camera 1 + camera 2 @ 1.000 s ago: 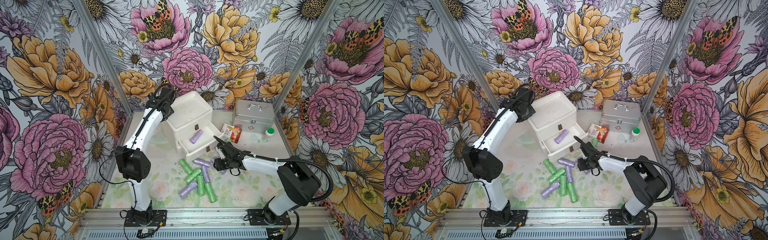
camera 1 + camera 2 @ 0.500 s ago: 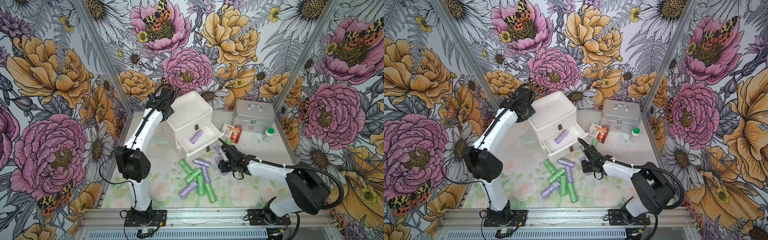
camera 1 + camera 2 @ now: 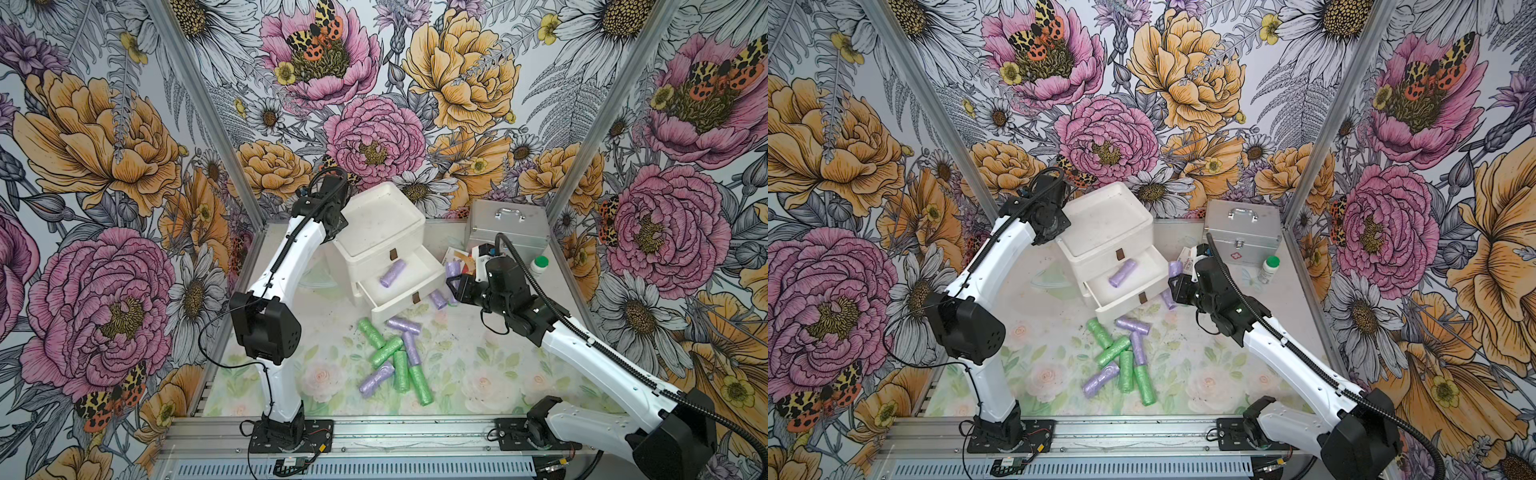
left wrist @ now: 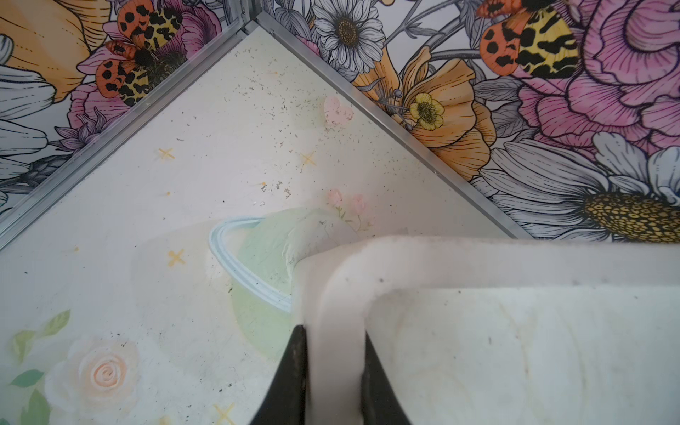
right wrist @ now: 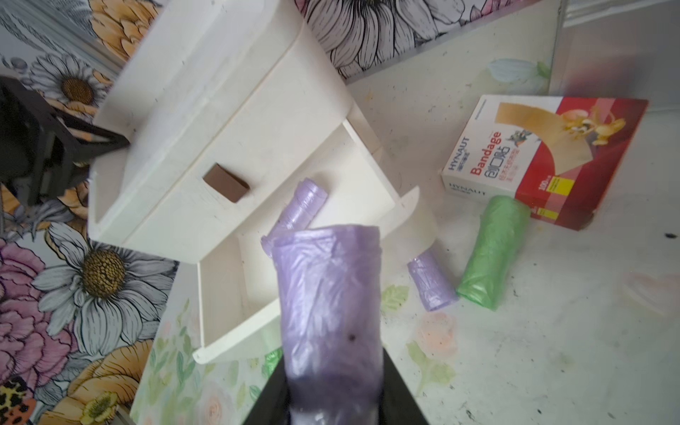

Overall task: Sort the rolls of trash bags by color and place them into the drawer
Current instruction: Place the roll of trash bags in the drawer.

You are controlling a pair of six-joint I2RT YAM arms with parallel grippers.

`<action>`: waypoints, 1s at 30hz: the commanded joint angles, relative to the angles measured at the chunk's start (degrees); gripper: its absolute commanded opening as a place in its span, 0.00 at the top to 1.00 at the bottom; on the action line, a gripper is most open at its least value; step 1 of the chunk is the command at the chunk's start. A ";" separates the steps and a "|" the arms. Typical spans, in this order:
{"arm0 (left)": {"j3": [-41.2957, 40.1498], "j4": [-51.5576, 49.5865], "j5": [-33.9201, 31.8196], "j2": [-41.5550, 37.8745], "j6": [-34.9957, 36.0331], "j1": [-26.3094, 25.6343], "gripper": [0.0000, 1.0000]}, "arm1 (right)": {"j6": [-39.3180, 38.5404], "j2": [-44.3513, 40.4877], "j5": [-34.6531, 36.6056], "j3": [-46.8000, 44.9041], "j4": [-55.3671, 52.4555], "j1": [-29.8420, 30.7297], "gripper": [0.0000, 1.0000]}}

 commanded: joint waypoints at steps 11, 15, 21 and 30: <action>-2.83 -2.17 18.82 5.57 -8.10 -3.00 1.00 | 26.56 15.47 10.46 12.62 4.08 4.38 0.64; -2.91 -2.18 18.86 5.84 -8.09 -3.02 1.00 | 30.10 19.67 10.13 13.11 6.65 5.18 0.64; -3.06 -2.13 18.95 6.05 -7.85 -2.97 1.00 | 30.88 24.87 7.88 15.38 7.64 6.05 0.63; -3.62 -2.09 18.95 5.96 -7.92 -2.76 1.00 | 31.56 28.08 6.71 16.81 8.03 6.54 0.62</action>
